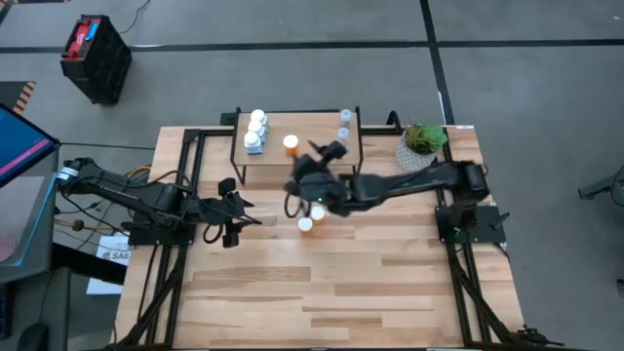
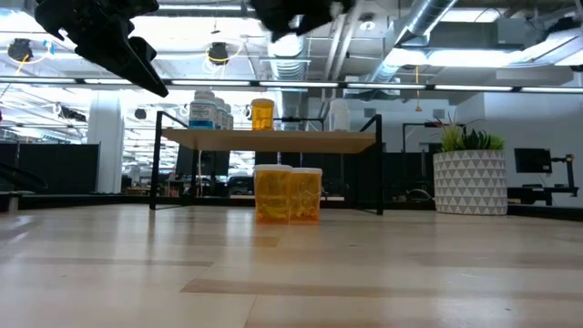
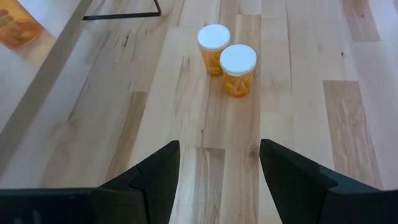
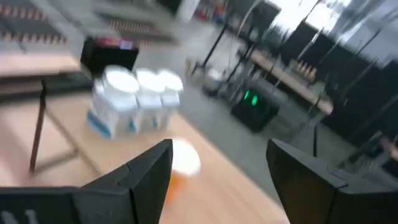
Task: Pick and place medicine bottles onto shelf by color
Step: Adjust the pill bottles on the shelf
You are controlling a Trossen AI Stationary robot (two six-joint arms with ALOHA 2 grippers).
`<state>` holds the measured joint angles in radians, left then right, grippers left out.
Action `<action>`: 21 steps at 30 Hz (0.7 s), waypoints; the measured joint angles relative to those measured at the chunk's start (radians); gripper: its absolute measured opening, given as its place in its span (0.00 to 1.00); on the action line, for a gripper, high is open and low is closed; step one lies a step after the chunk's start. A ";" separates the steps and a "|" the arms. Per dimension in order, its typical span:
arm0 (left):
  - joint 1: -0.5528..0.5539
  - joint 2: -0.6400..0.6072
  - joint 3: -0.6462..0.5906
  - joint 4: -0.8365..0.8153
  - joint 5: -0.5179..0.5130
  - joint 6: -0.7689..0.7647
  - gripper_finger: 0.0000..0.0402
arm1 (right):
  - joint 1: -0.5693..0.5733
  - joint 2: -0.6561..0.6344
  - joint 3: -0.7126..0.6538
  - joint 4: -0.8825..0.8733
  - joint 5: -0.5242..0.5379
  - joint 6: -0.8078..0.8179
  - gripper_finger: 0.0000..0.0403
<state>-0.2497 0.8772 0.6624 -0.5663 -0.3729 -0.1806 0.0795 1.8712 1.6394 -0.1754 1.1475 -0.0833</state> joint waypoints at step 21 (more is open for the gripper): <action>0.000 0.000 0.000 0.002 -0.010 -0.001 0.52 | -0.163 -0.115 -0.002 -0.744 -0.676 0.427 0.65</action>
<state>-0.2497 0.8772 0.6624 -0.5638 -0.3831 -0.1812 -0.0838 1.7560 1.6371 -0.9191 0.4715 0.3434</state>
